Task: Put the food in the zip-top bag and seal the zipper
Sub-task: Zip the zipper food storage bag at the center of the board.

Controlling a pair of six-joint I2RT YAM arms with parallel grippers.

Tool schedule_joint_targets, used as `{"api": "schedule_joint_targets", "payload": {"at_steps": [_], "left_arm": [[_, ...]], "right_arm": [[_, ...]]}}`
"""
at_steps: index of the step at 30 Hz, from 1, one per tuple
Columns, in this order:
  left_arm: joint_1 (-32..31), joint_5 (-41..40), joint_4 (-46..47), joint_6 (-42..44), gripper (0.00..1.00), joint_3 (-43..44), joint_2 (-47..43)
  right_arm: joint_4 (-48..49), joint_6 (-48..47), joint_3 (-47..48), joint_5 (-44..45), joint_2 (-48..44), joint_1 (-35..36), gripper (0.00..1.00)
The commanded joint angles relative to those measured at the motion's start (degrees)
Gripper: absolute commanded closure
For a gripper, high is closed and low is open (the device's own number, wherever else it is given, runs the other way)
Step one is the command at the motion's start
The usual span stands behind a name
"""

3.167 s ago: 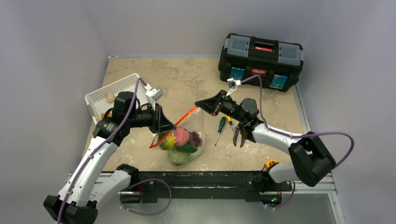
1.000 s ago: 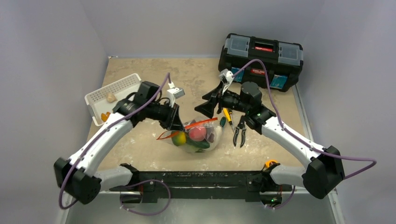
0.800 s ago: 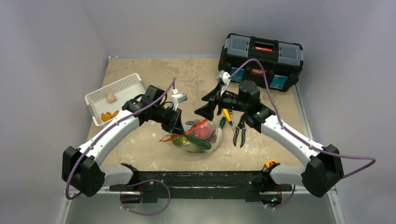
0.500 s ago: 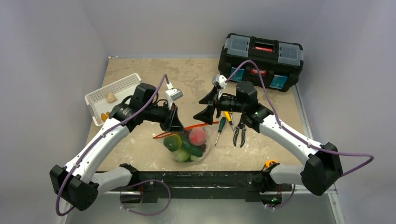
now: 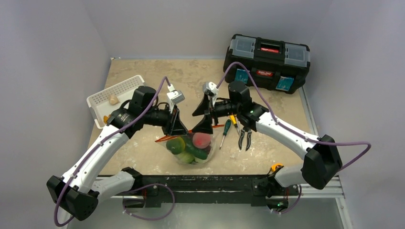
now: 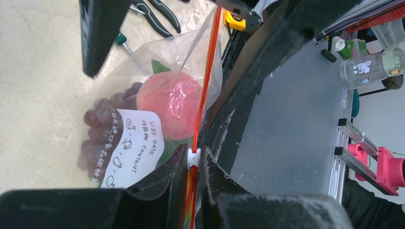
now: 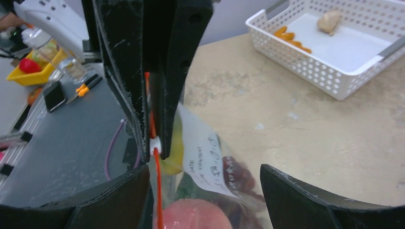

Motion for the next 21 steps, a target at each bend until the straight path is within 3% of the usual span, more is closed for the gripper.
{"api": "schedule_joint_targets", "payload": {"at_steps": [1,7,14,19,21], "left_arm": [[0.0,3.7,1.0,2.7,1.00,2.0,-0.9],[0.0,3.6,-0.6,3.6,1.00,2.6,-0.9],[0.0,3.4,-0.7,3.5,1.00,2.7,-0.5],[-0.1,3.4,-0.7,3.3,1.00,2.6,-0.5],[0.0,3.2,-0.7,3.3,1.00,2.6,-0.5]], "right_arm": [[-0.7,-6.3,1.8,-4.8,0.1,1.7,0.15],[0.5,-7.1,1.2,-9.1,1.5,1.8,0.23],[-0.2,-7.9,1.8,-8.6,2.9,3.1,0.47],[0.1,-8.6,1.3,-7.6,2.0,3.9,0.54],[0.4,-8.7,0.9,-7.3,1.7,4.0,0.61]]}}
